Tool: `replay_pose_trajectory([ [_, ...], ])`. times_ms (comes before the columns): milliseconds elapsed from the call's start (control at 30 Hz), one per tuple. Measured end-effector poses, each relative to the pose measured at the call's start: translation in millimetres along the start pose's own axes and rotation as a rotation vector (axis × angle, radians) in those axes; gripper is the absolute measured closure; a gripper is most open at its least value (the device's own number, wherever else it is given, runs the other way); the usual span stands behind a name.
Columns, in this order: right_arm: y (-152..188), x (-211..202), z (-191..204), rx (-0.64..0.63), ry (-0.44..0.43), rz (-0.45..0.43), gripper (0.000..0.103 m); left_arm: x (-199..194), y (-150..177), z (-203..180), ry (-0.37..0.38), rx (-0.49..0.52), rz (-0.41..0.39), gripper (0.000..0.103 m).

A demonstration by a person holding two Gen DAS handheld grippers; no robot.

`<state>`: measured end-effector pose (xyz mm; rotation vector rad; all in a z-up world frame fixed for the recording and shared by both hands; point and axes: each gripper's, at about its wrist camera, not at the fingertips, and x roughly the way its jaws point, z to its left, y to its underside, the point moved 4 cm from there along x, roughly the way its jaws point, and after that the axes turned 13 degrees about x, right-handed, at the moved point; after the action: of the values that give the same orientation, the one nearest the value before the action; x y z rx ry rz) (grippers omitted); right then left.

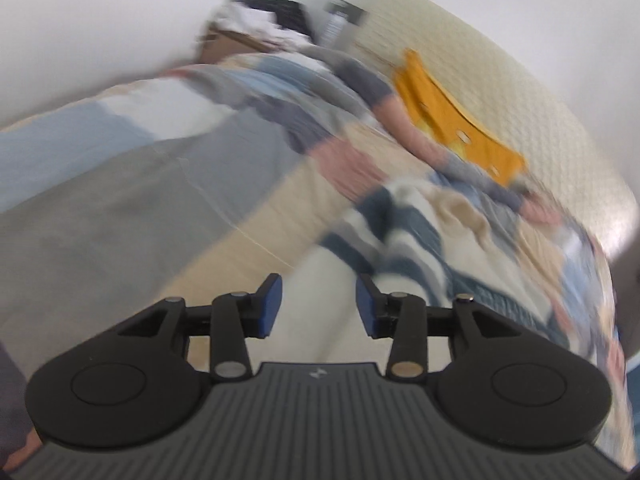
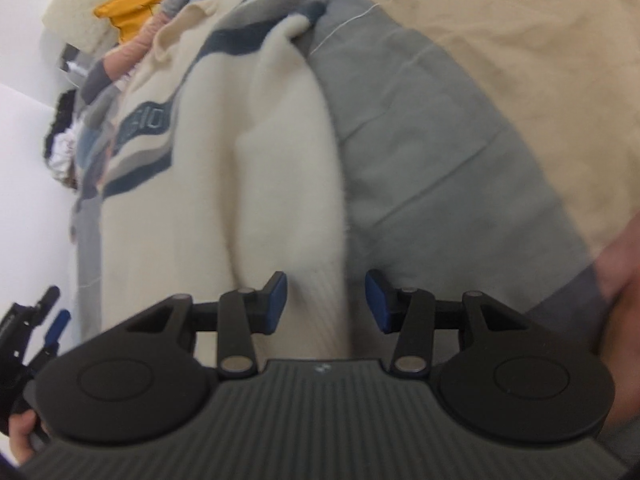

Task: Fold large clothes
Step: 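Grasp another sweater edge with the right gripper and tug it flat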

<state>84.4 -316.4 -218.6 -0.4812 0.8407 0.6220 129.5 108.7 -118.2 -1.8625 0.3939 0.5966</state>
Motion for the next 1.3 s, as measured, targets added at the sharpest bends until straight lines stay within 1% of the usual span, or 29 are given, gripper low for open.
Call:
replay_pose_trajectory([
  [33, 4, 2, 0, -0.012, -0.002, 0.007, 0.062, 1, -1, 10, -0.008, -0.035, 0.002, 0.055],
  [67, 9, 3, 2, -0.024, -0.011, 0.017, 0.068, 2, -2, 17, -0.02, -0.06, 0.005, 0.055],
  [100, 12, 5, 6, -0.043, -0.017, 0.029, 0.08, 3, -4, 26, -0.034, -0.08, 0.009, 0.055],
  [133, 15, 5, 9, -0.065, -0.013, 0.032, 0.086, 3, -5, 32, -0.045, -0.095, 0.016, 0.055],
  [200, 15, -2, 15, -0.105, -0.004, 0.004, 0.094, 4, -3, 43, -0.055, -0.129, 0.033, 0.055],
  [267, 11, -16, 20, -0.136, 0.007, -0.031, 0.094, 5, -1, 51, -0.072, -0.152, 0.054, 0.055],
  [300, 8, -24, 22, -0.151, 0.01, -0.052, 0.095, 5, 0, 54, -0.095, -0.153, 0.07, 0.055],
  [367, 1, -41, 24, -0.176, 0.018, -0.086, 0.095, 10, 4, 59, -0.144, -0.148, 0.112, 0.055],
  [433, -10, -57, 22, -0.18, 0.034, -0.107, 0.096, 15, 9, 61, -0.162, -0.147, 0.154, 0.055],
  [600, -32, -90, 9, -0.204, 0.136, -0.182, 0.096, 21, 26, 59, -0.111, -0.152, 0.255, 0.055],
  [667, -41, -97, 5, -0.216, 0.169, -0.203, 0.096, 24, 32, 58, -0.089, -0.156, 0.288, 0.055],
  [700, -44, -100, 1, -0.215, 0.184, -0.213, 0.096, 24, 34, 57, -0.081, -0.152, 0.3, 0.055],
  [767, -47, -98, -2, -0.219, 0.202, -0.216, 0.096, 20, 36, 56, -0.088, -0.143, 0.308, 0.055],
  [800, -48, -97, -3, -0.208, 0.2, -0.212, 0.096, 20, 37, 54, -0.094, -0.134, 0.316, 0.054],
  [867, -48, -96, -6, -0.193, 0.19, -0.202, 0.096, 19, 40, 53, -0.094, -0.125, 0.338, 0.045],
  [900, -48, -97, -5, -0.186, 0.182, -0.202, 0.095, 20, 42, 52, -0.099, -0.12, 0.346, 0.044],
  [933, -49, -97, -5, -0.177, 0.17, -0.197, 0.091, 20, 44, 52, -0.107, -0.11, 0.356, 0.043],
  [1000, -50, -97, -7, -0.158, 0.159, -0.177, 0.09, 21, 46, 47, -0.111, -0.081, 0.369, 0.041],
  [1033, -50, -99, -9, -0.138, 0.15, -0.183, 0.09, 21, 46, 45, -0.11, -0.064, 0.371, 0.038],
  [1100, -50, -104, -9, -0.13, 0.144, -0.201, 0.089, 22, 48, 39, -0.117, -0.027, 0.381, 0.037],
  [1167, -50, -107, -6, -0.13, 0.117, -0.2, 0.079, 24, 51, 34, -0.111, -0.004, 0.396, 0.037],
  [1200, -50, -108, -4, -0.134, 0.102, -0.2, 0.069, 24, 52, 34, -0.091, -0.023, 0.403, 0.037],
  [1233, -49, -108, 0, -0.141, 0.085, -0.202, 0.06, 25, 54, 36, -0.046, -0.073, 0.409, 0.037],
  [1267, -48, -107, 8, -0.16, 0.064, -0.204, 0.057, 27, 57, 38, -0.024, -0.107, 0.422, 0.037],
  [1300, -46, -106, 16, -0.193, 0.042, -0.208, 0.055, 27, 58, 39, -0.029, -0.108, 0.436, 0.038],
])
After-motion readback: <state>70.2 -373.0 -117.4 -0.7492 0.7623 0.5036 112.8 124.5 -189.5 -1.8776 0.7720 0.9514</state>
